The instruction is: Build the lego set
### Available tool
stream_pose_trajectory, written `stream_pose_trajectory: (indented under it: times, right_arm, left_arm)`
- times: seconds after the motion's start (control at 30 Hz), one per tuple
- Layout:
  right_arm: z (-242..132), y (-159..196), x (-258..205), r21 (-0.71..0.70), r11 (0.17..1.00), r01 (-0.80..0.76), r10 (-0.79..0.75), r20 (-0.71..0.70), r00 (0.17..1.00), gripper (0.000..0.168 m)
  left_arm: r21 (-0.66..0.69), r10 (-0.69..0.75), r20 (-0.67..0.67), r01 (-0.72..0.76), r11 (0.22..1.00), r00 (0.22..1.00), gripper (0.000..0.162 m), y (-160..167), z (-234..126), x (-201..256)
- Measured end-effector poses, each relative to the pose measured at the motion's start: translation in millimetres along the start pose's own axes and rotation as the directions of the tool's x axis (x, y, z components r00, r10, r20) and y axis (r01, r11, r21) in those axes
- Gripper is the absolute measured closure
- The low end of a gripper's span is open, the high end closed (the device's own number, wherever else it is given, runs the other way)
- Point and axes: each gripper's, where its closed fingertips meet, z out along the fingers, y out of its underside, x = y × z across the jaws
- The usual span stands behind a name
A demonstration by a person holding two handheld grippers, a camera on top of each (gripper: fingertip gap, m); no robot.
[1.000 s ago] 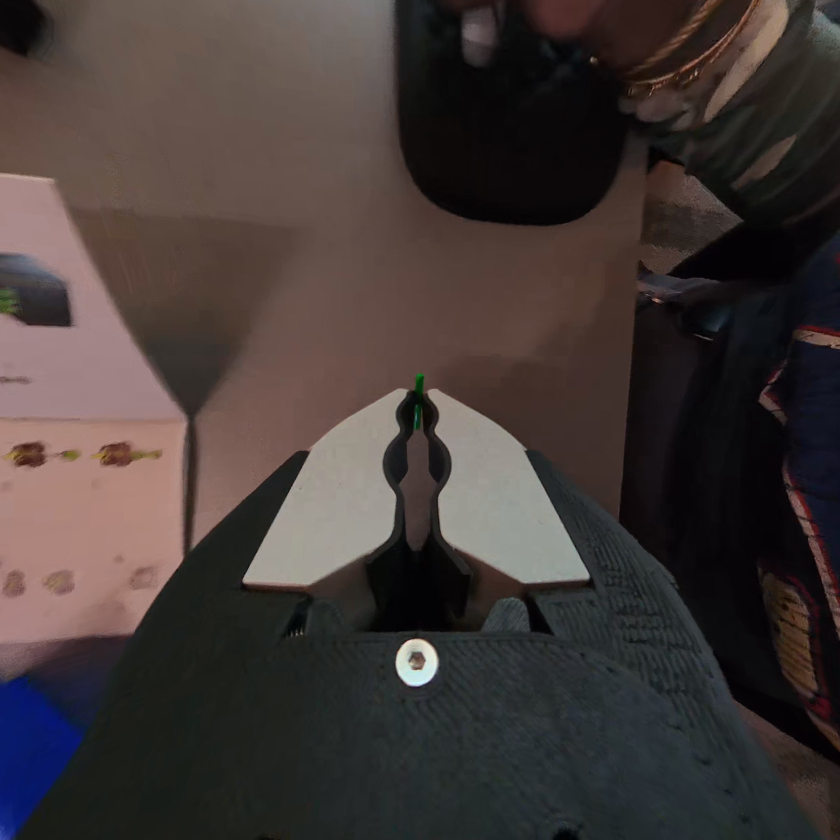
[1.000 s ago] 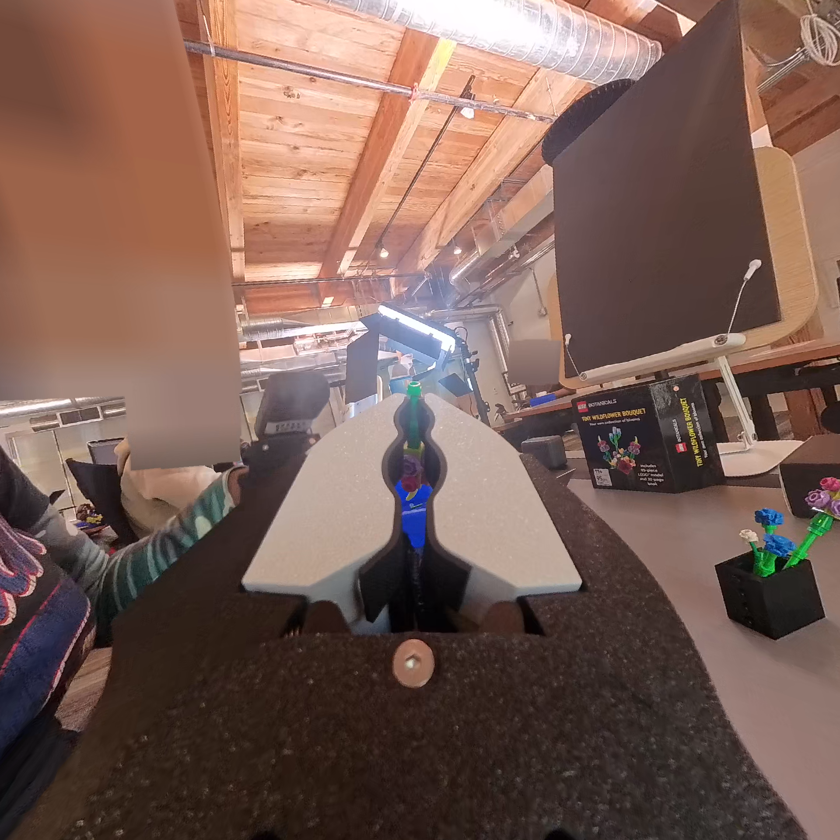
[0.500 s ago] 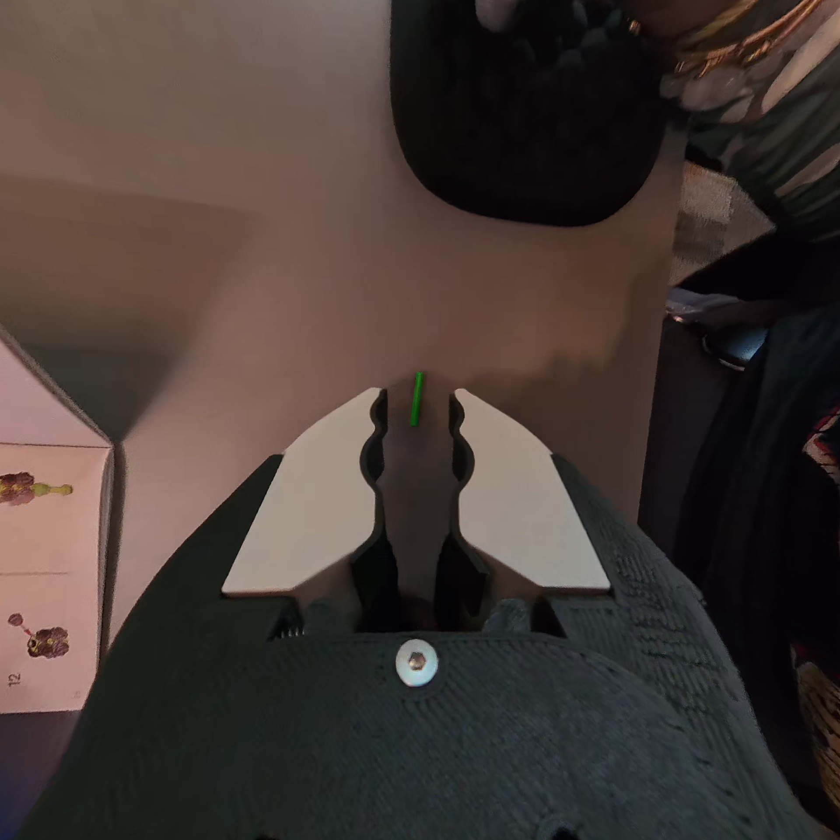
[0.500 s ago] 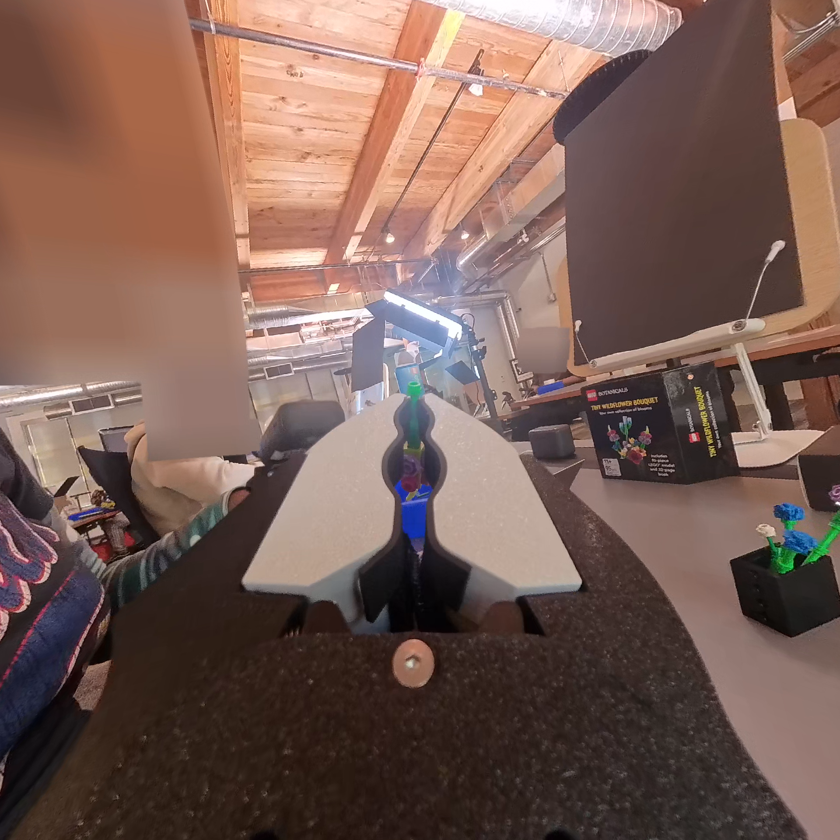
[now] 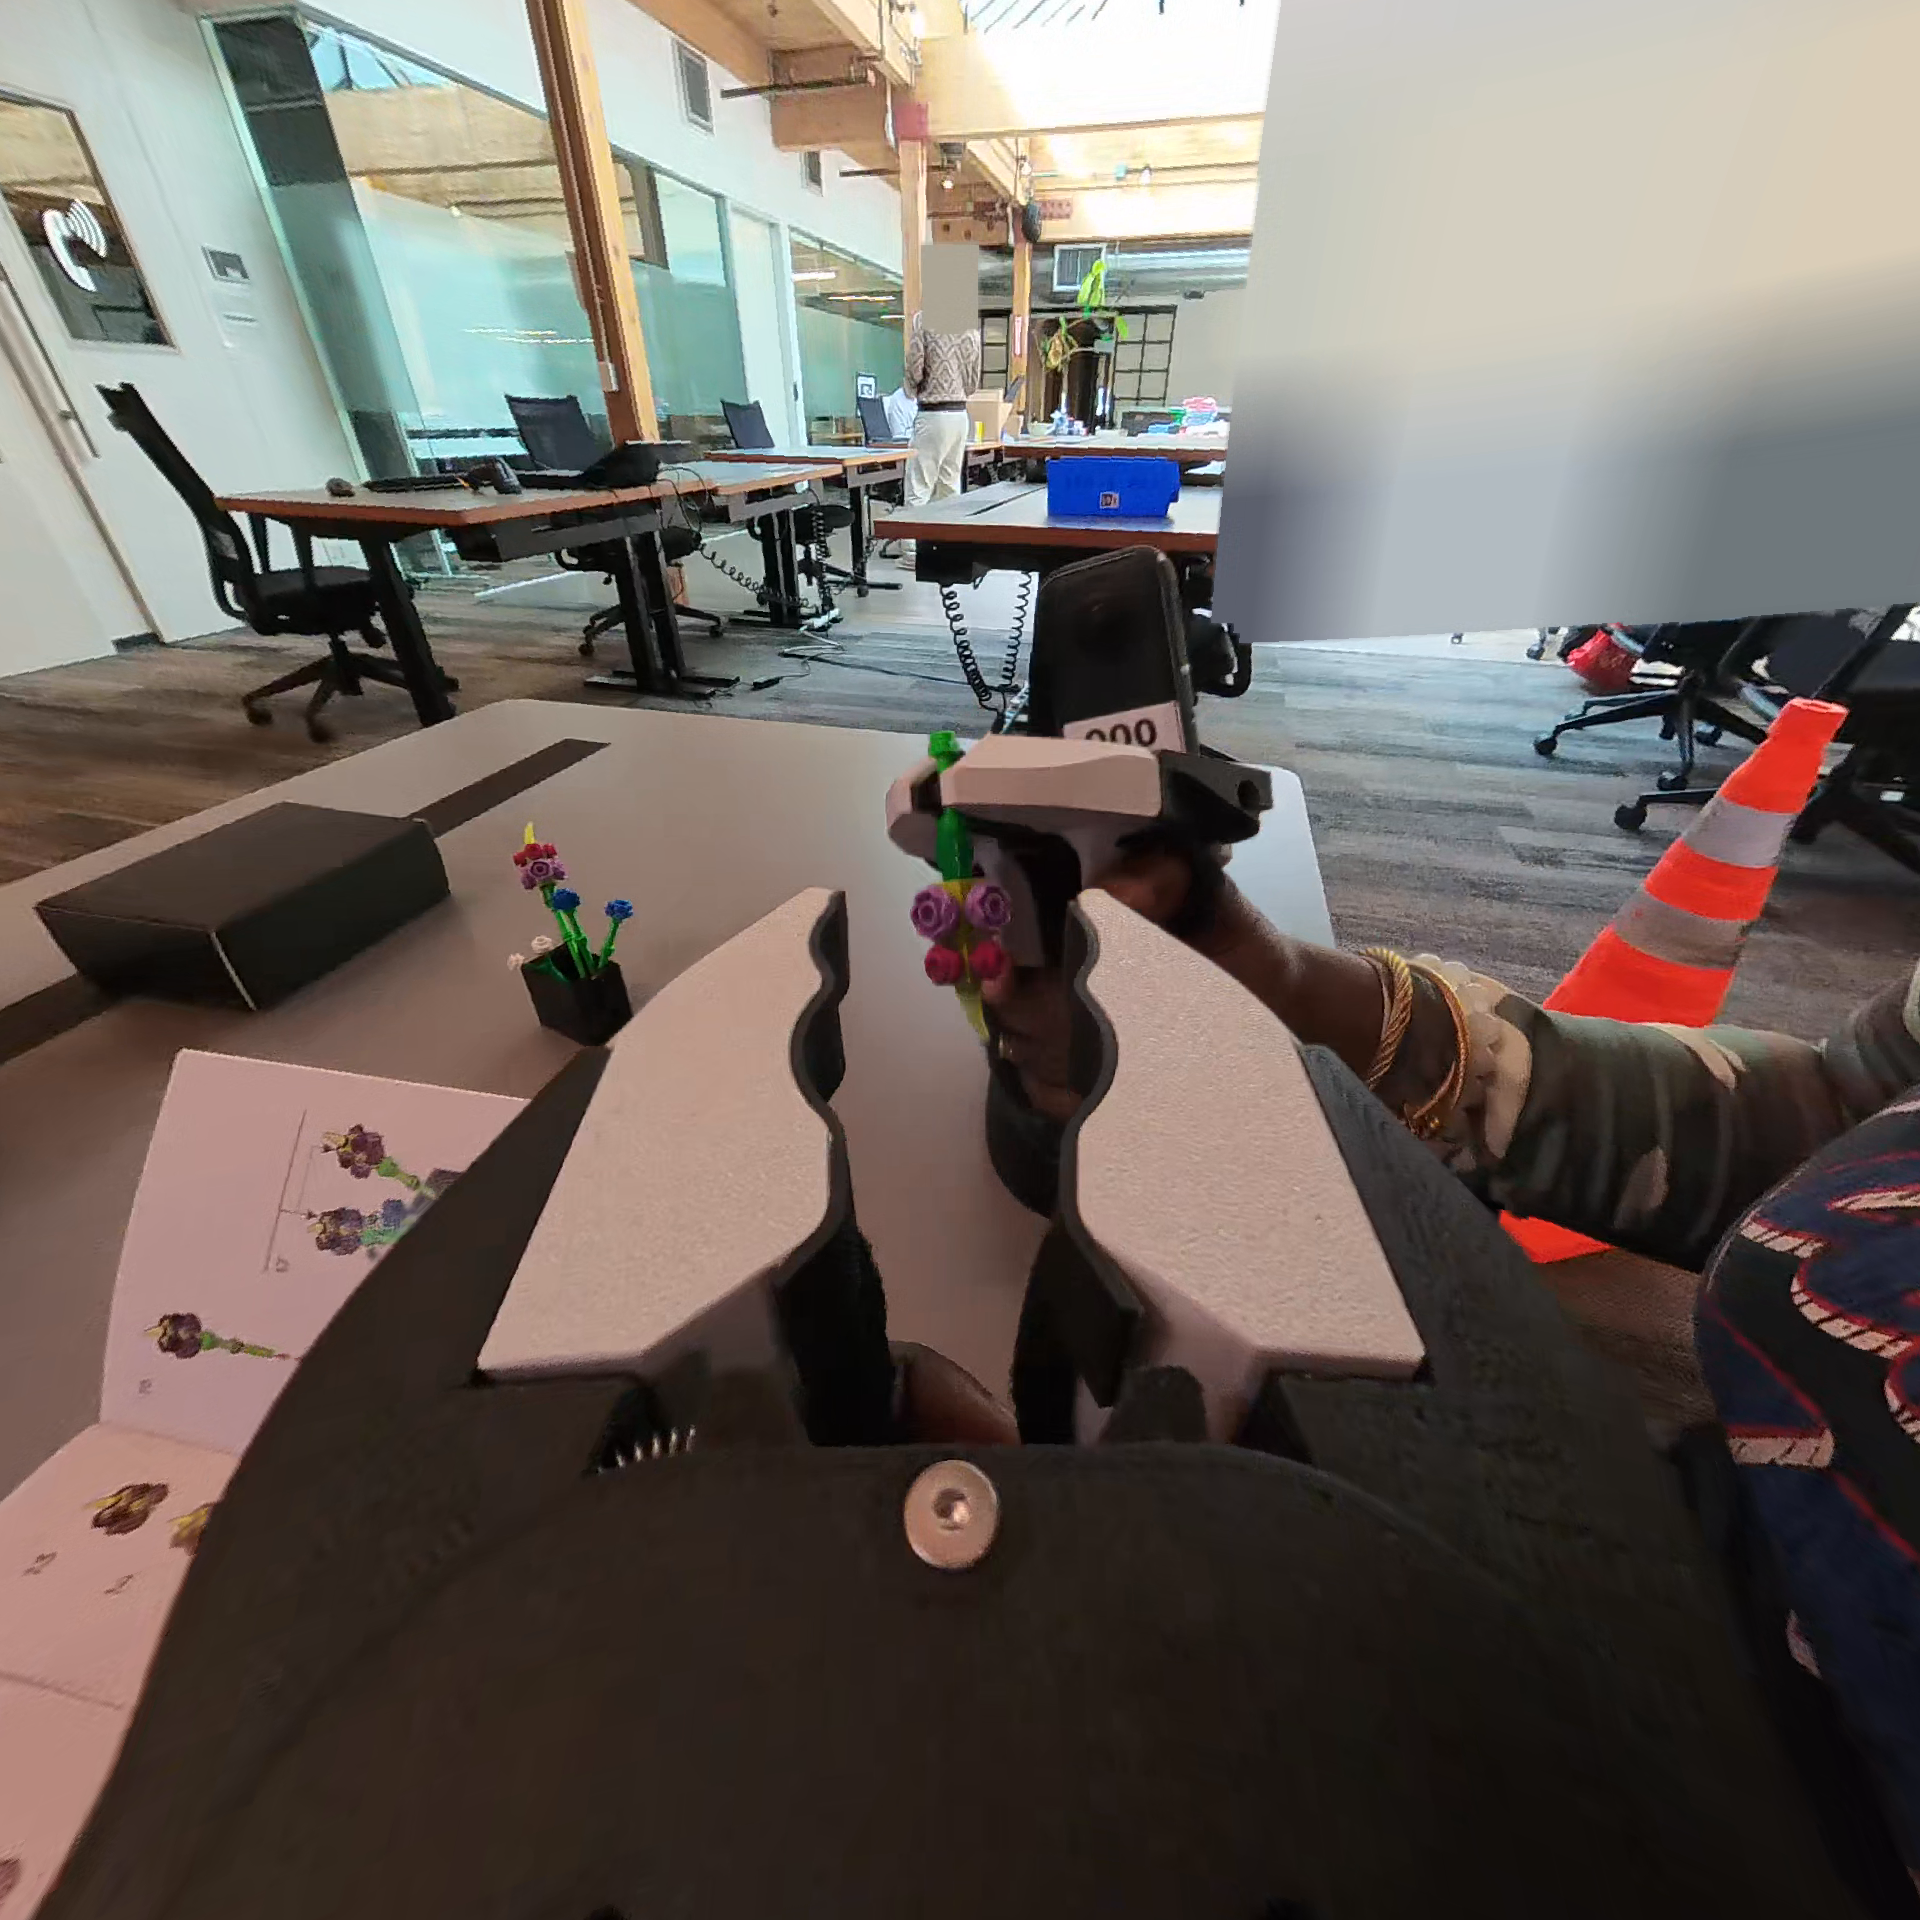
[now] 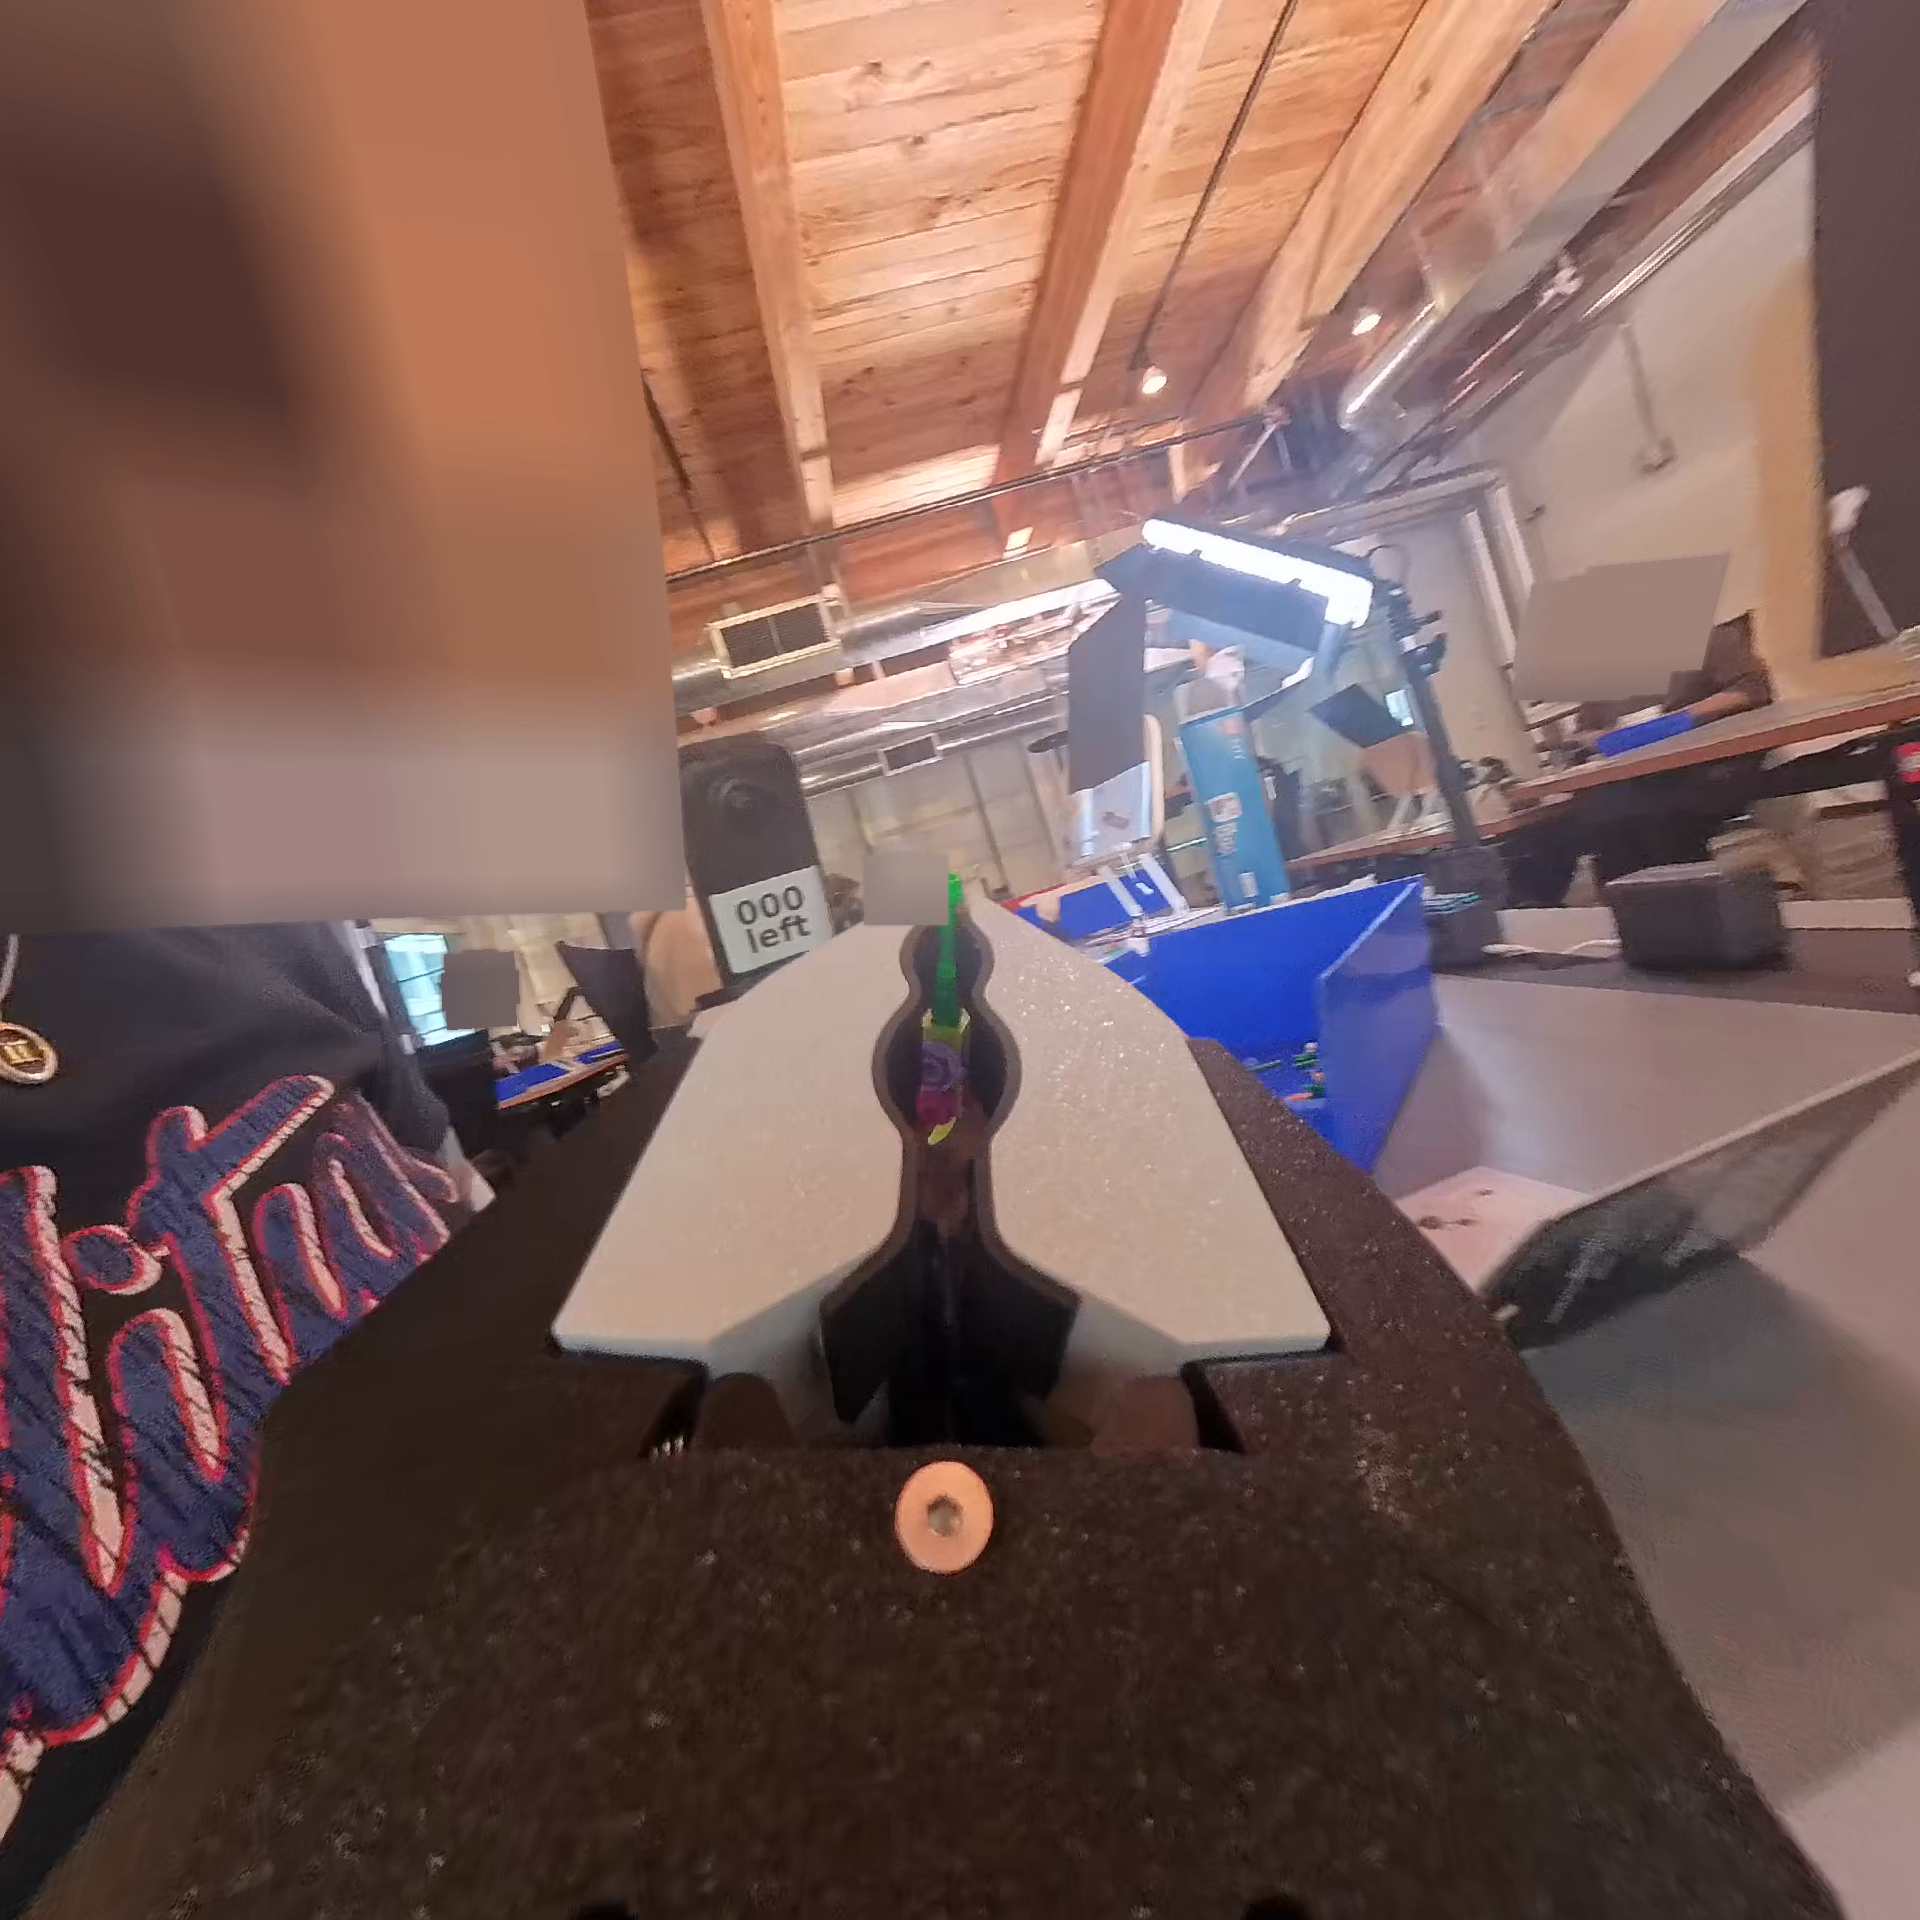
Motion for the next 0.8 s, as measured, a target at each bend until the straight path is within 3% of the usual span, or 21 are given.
stream_pose_trajectory:
  times: [0.07, 0.17, 0.37, 0.6, 0.8]
  right_arm:
    - [6, 5, -5, -0.002, 1.000, -0.021, 0.021, 0.025, 0.999, 0.165]
    - [11, 10, -9, -0.009, 0.999, -0.036, 0.037, 0.044, 0.998, 0.165]
    - [9, 7, -5, -0.054, 0.998, 0.020, -0.020, -0.005, 1.000, 0.154]
    - [17, 18, -5, -0.199, 0.975, 0.102, -0.108, -0.016, 0.994, 0.160]
    - [23, 21, -2, -0.221, 0.969, 0.110, -0.115, -0.010, 0.993, 0.163]
  left_arm:
    - [0.000, -0.022, -0.010, 0.022, 1.000, 1.000, 0.125, 2, 3, 2]
    - [-0.007, -0.017, -0.034, 0.017, 1.000, 0.999, 0.142, 6, 2, 6]
    - [-0.036, 0.022, 0.016, -0.021, 0.999, 1.000, 0.142, 10, -8, -2]
    - [-0.079, 0.050, 0.020, -0.048, 0.996, 0.999, 0.142, 18, -14, -5]
    - [-0.058, 0.052, 0.063, -0.048, 0.997, 0.997, 0.137, 14, -20, -11]
